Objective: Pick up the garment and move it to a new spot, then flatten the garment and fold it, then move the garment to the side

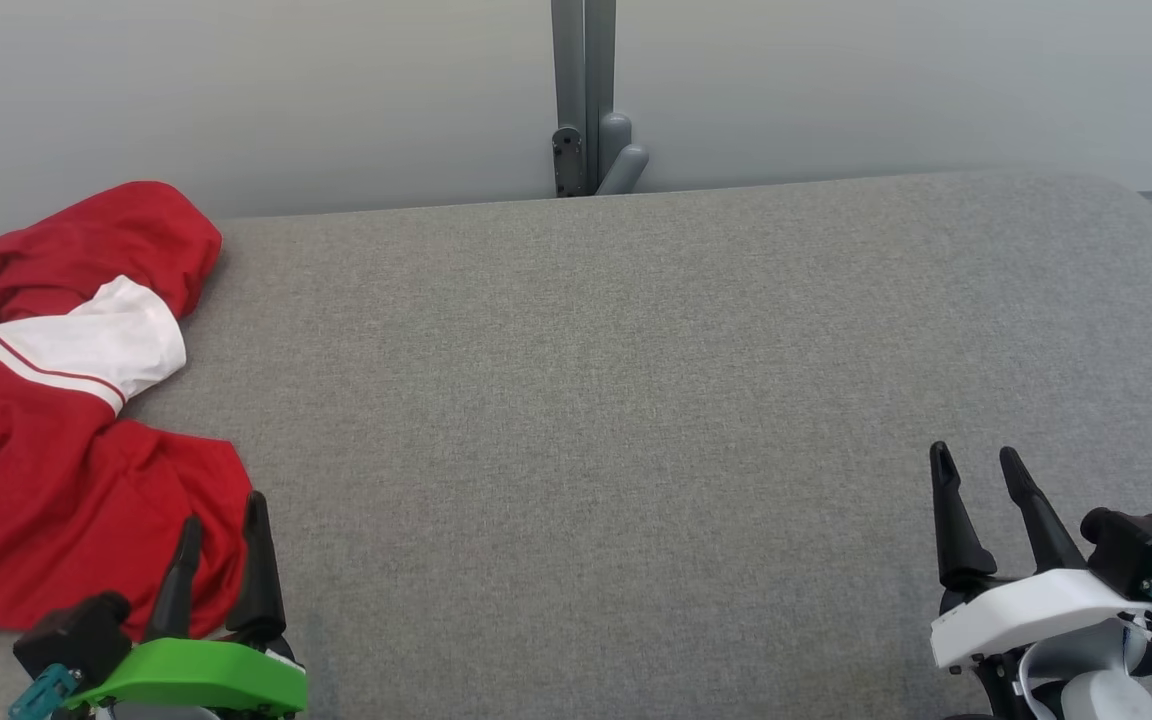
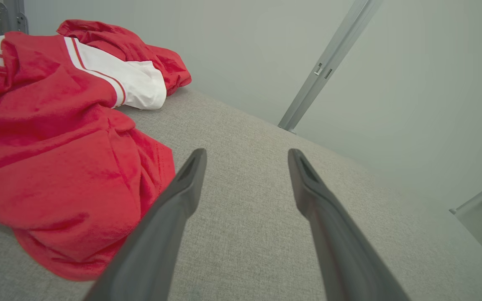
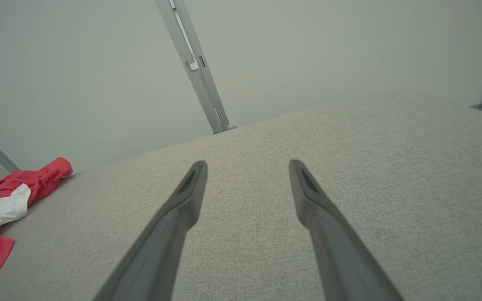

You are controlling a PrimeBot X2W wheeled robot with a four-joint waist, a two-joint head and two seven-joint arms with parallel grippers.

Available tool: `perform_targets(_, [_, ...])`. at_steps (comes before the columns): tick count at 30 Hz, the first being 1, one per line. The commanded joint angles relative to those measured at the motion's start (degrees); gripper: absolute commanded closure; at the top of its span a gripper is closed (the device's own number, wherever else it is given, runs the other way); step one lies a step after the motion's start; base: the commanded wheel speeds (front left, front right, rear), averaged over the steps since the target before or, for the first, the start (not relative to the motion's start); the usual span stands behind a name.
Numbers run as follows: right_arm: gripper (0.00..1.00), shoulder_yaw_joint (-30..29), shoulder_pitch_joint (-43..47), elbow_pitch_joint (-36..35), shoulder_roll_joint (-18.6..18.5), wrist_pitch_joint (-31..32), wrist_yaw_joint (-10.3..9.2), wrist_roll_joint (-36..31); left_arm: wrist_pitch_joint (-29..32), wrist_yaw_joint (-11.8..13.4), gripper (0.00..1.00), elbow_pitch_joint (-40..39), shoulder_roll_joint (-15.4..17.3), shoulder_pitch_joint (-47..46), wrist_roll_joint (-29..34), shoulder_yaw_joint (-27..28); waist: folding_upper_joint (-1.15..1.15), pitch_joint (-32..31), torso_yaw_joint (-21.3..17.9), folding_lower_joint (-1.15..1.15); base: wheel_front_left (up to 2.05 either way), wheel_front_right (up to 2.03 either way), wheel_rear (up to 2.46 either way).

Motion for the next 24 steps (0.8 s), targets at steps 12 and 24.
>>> perform_targets(12, [0.0, -0.94, 0.41, -0.43, -0.4, -2.25, 0.02, -8.93, -2.07, -0.43, 0.0, -0.74, 0.68, 0.77, 7.95, -0.27, 0.0, -0.12, -0.12, 0.0, 0.0, 0.0, 0.0])
perform_targets(24, [0.0, -1.9, 0.65, 0.2, -0.44, -4.02, 0.03, -15.2, -3.75, -0.48, 0.0, -0.96, 1.37, 1.23, 13.68, -1.6, 0.0, 0.04, -0.35, 0.0, 0.0, 0.0, 0.0])
